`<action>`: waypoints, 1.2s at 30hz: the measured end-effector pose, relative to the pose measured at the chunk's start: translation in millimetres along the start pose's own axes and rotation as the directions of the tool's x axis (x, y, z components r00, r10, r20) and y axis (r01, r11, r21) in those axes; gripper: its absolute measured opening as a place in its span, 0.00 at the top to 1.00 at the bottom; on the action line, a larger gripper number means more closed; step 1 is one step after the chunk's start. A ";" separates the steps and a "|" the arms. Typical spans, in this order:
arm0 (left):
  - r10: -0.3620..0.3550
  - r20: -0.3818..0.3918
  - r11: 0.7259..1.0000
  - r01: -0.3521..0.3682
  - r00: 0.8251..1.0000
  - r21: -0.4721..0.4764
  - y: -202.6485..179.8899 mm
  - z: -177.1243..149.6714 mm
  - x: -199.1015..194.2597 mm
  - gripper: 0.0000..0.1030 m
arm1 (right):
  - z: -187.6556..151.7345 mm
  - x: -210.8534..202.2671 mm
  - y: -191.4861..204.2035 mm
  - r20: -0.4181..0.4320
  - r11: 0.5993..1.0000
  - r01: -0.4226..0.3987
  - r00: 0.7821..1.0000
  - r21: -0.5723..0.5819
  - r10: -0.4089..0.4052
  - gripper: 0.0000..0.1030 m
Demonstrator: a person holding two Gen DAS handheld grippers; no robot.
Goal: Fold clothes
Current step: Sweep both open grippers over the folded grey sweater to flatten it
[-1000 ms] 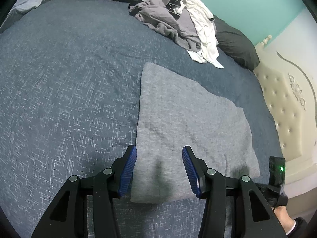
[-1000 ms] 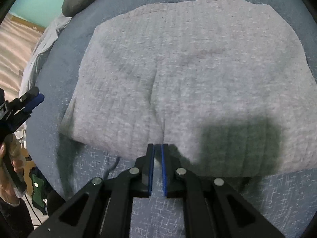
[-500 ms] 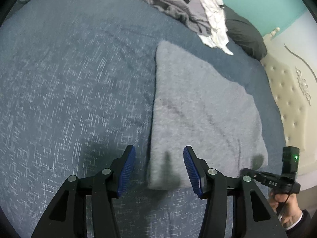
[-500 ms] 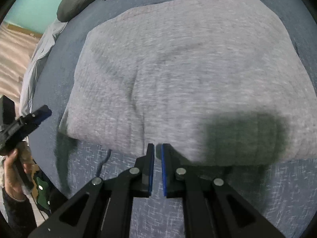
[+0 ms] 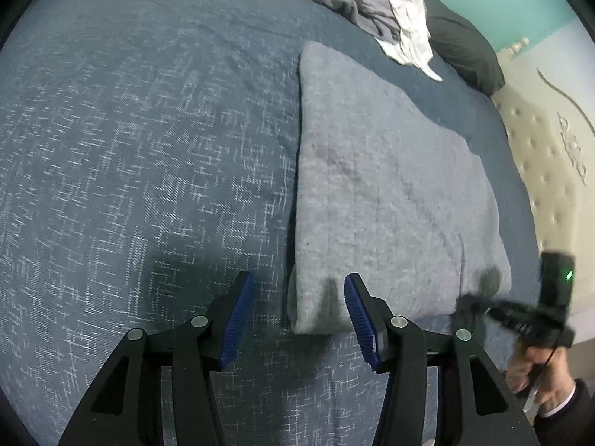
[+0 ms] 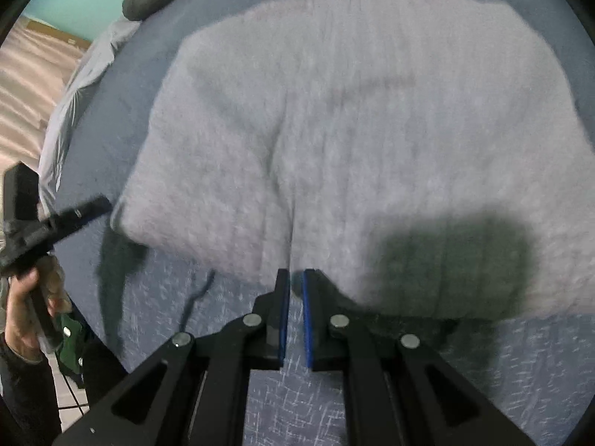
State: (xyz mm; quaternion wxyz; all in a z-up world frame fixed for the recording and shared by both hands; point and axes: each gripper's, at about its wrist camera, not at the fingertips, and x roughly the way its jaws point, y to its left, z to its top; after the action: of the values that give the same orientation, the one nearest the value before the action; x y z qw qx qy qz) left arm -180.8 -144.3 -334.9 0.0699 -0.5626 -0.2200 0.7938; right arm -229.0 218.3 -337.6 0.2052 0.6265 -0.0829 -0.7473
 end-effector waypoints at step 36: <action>0.015 -0.004 1.000 -0.015 1.000 0.018 -1.7 1.2 -0.7 0.47 | 140.7 55.8 -16.4 0.114 0.993 0.045 0.992 0.111 -0.058 0.95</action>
State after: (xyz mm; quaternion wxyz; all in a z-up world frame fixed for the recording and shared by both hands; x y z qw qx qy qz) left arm -181.9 -143.4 -333.3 0.0694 -0.5652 -0.2083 0.7952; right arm -376.2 191.5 -365.9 0.1463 0.5936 -0.1188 -0.7824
